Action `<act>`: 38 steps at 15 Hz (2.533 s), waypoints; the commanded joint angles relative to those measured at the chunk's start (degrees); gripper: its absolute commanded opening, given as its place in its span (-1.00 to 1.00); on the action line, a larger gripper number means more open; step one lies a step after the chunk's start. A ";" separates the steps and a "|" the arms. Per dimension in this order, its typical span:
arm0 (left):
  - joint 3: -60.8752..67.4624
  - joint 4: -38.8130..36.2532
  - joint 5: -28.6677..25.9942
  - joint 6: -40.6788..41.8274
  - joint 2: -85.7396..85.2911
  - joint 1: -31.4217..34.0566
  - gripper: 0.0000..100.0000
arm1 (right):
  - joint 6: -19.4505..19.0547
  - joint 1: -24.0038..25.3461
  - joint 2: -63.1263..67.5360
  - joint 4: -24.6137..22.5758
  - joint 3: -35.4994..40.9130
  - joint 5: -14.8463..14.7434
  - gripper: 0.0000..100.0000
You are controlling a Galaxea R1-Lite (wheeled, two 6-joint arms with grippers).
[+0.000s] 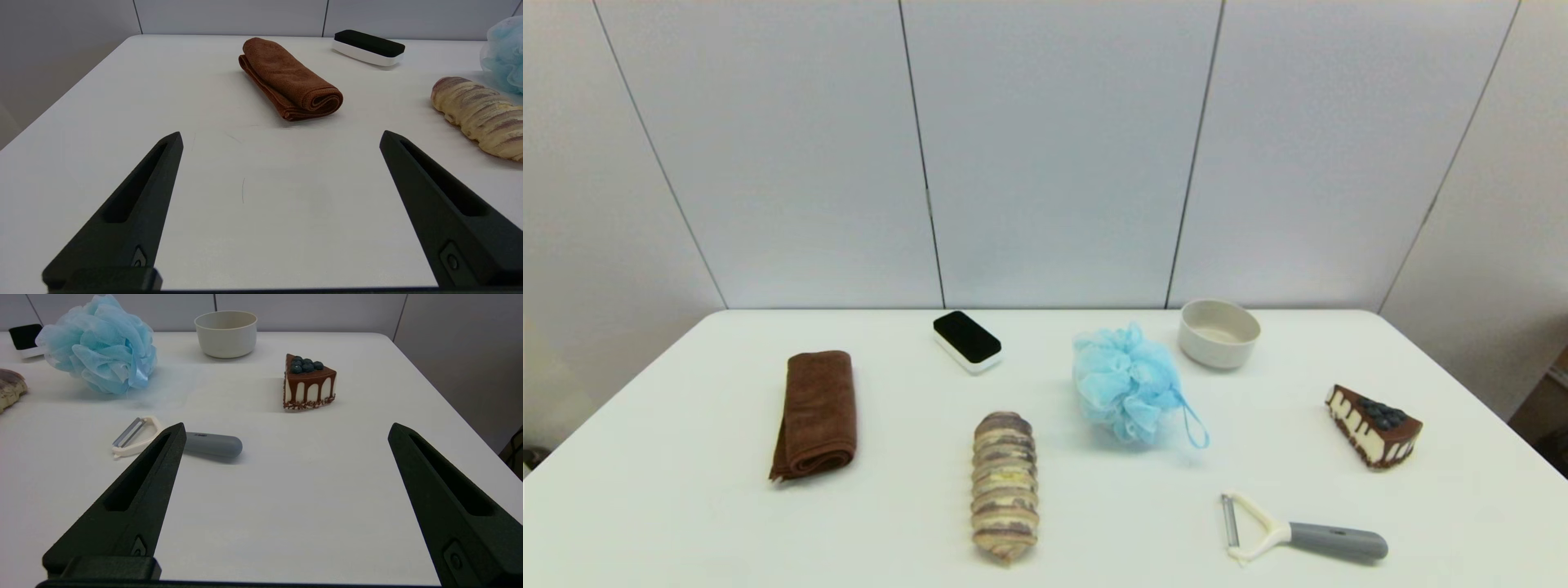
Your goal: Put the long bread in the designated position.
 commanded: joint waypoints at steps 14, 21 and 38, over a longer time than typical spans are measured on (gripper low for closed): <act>0.09 -0.01 -0.02 -0.27 0.07 0.00 1.00 | -0.01 -0.03 0.00 0.02 -0.01 0.01 1.00; 0.09 -0.01 -0.02 -0.27 0.07 0.00 1.00 | -0.01 -0.03 0.00 0.02 -0.01 0.01 1.00; 0.09 -0.01 -0.02 -0.27 0.07 0.00 1.00 | -0.54 -0.03 0.00 -0.07 0.07 0.01 1.00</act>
